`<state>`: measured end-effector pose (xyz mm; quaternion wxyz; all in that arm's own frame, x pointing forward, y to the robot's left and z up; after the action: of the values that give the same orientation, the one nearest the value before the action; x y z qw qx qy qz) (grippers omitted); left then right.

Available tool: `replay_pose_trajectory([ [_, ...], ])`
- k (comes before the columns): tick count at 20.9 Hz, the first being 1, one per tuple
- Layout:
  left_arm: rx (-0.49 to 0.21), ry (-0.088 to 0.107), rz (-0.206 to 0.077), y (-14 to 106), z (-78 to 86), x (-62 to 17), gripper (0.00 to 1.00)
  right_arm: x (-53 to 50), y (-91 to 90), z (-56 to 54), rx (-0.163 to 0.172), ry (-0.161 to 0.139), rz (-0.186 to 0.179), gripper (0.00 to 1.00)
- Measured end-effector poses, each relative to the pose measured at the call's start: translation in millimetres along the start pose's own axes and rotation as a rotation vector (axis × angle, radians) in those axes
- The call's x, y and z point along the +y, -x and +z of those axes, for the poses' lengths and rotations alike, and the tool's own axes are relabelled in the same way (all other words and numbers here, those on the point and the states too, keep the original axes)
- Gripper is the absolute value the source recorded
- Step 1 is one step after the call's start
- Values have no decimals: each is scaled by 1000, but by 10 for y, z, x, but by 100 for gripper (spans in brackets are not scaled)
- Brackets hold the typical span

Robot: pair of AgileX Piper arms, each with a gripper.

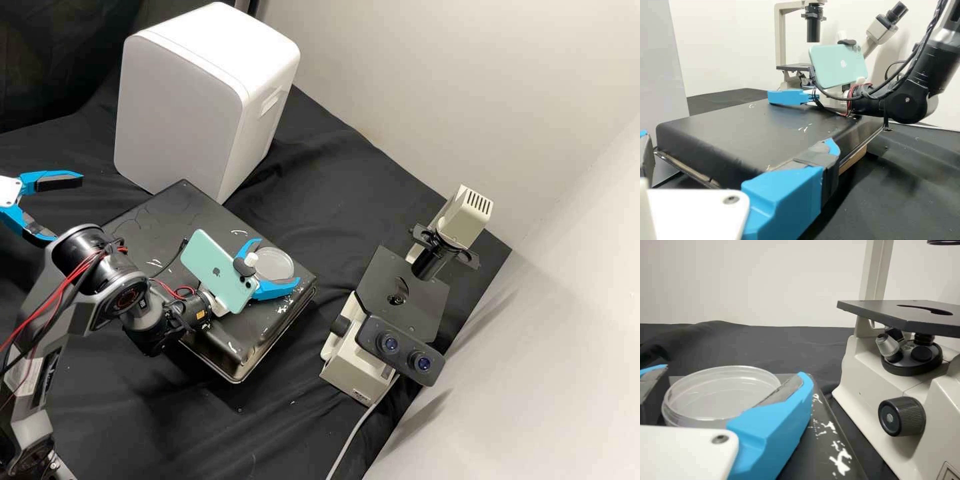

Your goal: Place the petri dish on the microscope

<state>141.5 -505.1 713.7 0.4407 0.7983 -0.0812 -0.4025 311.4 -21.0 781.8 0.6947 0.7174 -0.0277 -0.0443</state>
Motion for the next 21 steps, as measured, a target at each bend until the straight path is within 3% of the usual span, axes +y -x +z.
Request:
replay_pose_trajectory([
  [16, 1, 2, -5, -3, -3, -10, 100, 37, 0, 29, -1, -46, 0, 0],
  [21, 2, 4, -10, -7, -6, -19, 100, 211, 46, -39, 12, -50, 25, 0],
])
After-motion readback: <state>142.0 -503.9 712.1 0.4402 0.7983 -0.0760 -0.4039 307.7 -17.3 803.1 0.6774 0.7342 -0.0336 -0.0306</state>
